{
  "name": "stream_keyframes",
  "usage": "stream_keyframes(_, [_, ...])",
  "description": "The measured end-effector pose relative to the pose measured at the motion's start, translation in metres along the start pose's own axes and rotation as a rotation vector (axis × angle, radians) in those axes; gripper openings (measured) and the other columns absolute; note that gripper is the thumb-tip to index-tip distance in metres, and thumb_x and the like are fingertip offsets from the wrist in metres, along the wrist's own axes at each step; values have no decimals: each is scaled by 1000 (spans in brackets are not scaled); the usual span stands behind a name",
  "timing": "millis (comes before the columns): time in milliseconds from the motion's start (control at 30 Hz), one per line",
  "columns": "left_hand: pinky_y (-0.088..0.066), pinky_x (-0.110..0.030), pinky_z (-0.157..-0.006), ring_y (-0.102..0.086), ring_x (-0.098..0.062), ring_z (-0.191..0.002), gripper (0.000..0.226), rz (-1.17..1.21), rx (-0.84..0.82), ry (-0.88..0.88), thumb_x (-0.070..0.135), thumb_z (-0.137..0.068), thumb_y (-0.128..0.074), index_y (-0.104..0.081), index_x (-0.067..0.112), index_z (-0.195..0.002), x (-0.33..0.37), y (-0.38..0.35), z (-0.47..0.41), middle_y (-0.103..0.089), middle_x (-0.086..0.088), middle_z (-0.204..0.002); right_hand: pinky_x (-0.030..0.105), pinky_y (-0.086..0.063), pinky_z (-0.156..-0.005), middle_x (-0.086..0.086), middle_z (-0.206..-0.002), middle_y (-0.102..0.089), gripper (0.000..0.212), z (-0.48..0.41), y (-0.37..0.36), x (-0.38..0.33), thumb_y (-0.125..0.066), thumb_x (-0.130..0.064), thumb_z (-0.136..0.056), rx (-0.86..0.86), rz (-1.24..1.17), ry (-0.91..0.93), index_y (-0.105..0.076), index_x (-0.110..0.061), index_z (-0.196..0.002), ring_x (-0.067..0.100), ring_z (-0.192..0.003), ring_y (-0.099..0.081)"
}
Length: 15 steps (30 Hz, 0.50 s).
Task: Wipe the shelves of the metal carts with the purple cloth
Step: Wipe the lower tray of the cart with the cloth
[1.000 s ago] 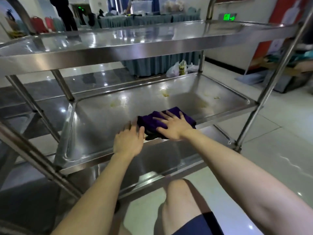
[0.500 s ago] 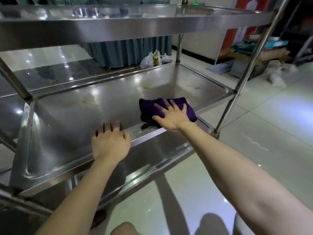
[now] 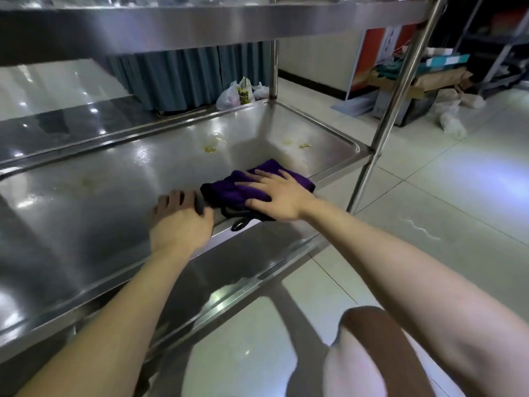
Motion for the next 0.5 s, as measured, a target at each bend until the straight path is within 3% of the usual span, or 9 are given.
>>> stream_keyframes(133, [-42, -49, -107, -48, -41, -126, 36, -17, -53, 20, 43, -102, -51, -63, 18, -126, 2, -3, -4, -56, -13, -139, 55, -4, -131, -19, -177, -20, 77, -10, 29, 87, -31, -87, -93, -51, 39, -70, -31, -56, -163, 13, -166, -13])
stream_keyframes(300, [-43, -49, -105, -50, -41, -124, 36, -38, -6, 26, 43, -101, -56, -64, 21, -129, 6, -2, -4, -57, -11, -139, 72, 5, -127, -10, -181, -5, 85, -37, 57, 214, -29, -89, -95, -65, 79, -550, -15, -50, -169, 24, -167, 1])
stream_keyframes(400, [-44, -49, -104, -51, -41, -124, 35, -50, 2, 42, 42, -101, -56, -65, 22, -127, 13, -2, -7, -59, -11, -137, 81, 12, -120, 3, -182, 7, 84, -66, 53, 213, -23, -85, -99, -54, 73, -686, -3, -46, -171, 36, -166, 14])
stream_keyframes(500, [-43, -47, -107, -51, -39, -125, 33, -48, -12, 71, 43, -101, -54, -65, 23, -124, 16, -2, -9, -58, -9, -138, 81, 14, -119, 5, -181, 12, 79, -101, 35, 145, -21, -79, -102, -94, 79, -521, -1, -45, -171, 38, -165, 18])
Point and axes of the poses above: each hand's wrist, its own z-axis away from the middle knuckle, its own y-axis out of the back of the hand, x = y × z, the point moved 7 cm from there along -z, towards the middle knuckle
